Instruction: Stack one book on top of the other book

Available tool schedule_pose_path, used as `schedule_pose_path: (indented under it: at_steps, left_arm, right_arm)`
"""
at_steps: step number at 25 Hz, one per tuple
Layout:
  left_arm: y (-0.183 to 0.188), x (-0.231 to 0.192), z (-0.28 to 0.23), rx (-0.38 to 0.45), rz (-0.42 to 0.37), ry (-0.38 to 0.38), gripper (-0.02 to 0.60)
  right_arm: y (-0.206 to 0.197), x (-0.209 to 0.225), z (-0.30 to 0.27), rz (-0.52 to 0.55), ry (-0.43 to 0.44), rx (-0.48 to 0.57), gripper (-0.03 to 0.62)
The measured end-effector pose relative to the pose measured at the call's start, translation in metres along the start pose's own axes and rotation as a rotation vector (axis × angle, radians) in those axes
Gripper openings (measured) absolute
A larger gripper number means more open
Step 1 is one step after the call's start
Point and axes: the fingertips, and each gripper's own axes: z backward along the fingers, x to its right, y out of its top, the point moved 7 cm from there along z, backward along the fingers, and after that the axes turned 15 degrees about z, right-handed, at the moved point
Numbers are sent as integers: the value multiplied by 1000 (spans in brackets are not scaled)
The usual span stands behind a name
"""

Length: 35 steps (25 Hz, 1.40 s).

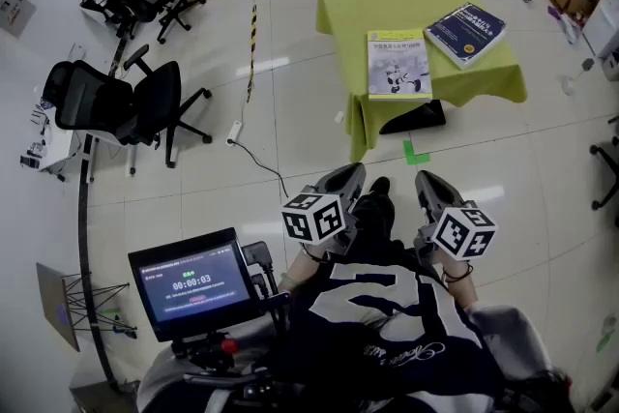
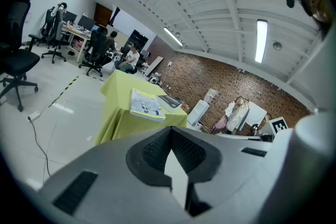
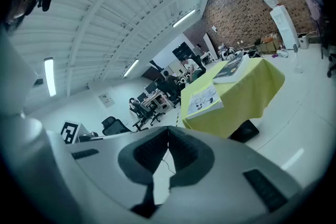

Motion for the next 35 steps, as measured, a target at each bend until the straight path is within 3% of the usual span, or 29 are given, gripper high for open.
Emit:
schedule_pose_path:
  at_steps: [5, 11, 19, 29, 32, 35]
  left_arm:
    - [28, -29, -39, -26, 25, 30, 5]
    - [56, -60, -103, -120, 93, 13, 5]
    - [94, -99, -168, -215, 159, 38, 57]
    - [108, -146, -226, -320, 270, 55, 136]
    - [109, -155, -235, -341, 329, 40, 137]
    - [109, -159, -241, -363, 381, 10, 135]
  right_arm:
    - [12, 24, -31, 9, -6, -14, -5]
    - [24, 64, -76, 4, -30, -71, -5]
    - [37, 114, -137, -19, -59, -160, 32]
    - [50, 179, -205, -82, -58, -231, 176]
    - [49, 203, -218, -142, -77, -248, 243]
    - [46, 223, -232, -241, -73, -246, 255]
